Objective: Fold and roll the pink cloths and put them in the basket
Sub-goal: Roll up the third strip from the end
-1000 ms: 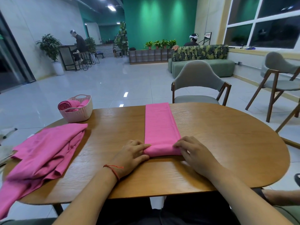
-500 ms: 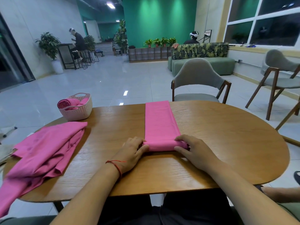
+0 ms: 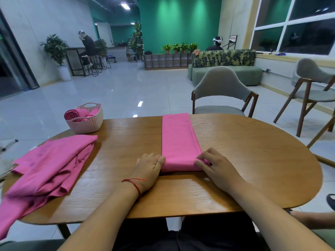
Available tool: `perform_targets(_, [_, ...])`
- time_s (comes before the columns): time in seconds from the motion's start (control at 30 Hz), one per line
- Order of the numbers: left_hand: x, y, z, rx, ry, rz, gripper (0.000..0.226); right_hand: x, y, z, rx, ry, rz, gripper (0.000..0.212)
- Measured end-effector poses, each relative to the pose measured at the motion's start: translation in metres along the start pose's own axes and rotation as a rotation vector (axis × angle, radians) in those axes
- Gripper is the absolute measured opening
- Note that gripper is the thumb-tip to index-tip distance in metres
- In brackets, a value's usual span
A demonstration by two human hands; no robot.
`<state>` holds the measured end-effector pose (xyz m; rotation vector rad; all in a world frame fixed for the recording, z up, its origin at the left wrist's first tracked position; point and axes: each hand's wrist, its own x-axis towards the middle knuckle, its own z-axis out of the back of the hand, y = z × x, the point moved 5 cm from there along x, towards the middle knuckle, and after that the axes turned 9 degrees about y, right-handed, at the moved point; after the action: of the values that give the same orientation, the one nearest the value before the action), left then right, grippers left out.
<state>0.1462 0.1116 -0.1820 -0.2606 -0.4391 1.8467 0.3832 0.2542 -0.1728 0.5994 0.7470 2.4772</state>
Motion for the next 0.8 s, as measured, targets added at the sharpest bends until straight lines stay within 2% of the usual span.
perform_targets(0.03, [-0.002,0.000,0.002,-0.034,-0.051,-0.008,0.045,0.002,-0.001,0.000,0.020,0.009,-0.020,0.013])
perform_targets(0.13, [-0.011,0.000,0.009,-0.172,-0.162,-0.119,0.023,0.008,-0.006,-0.001,0.077,0.021,-0.087,0.016])
perform_targets(0.23, [-0.017,0.000,0.011,-0.090,-0.167,-0.245,0.042,0.016,-0.009,0.000,0.067,0.016,-0.133,0.023])
perform_targets(0.37, [-0.008,0.007,0.008,-0.106,-0.146,-0.181,0.046,0.017,-0.009,-0.003,0.044,-0.010,-0.123,0.022])
perform_targets(0.53, [0.004,0.011,0.005,-0.092,-0.057,-0.113,0.044,0.008,-0.005,-0.004,-0.057,-0.121,0.019,0.014])
perform_targets(0.57, [0.004,0.010,0.006,-0.098,-0.051,-0.097,0.043,0.007,-0.005,-0.003,-0.067,-0.113,0.018,0.015])
perform_targets(0.67, [0.007,0.010,0.007,-0.131,-0.034,-0.048,0.041,0.007,-0.006,-0.005,-0.119,-0.069,-0.007,0.036])
perform_targets(0.8, [0.011,0.012,0.007,-0.173,-0.033,-0.025,0.052,0.006,-0.005,-0.004,-0.103,-0.066,0.005,0.043])
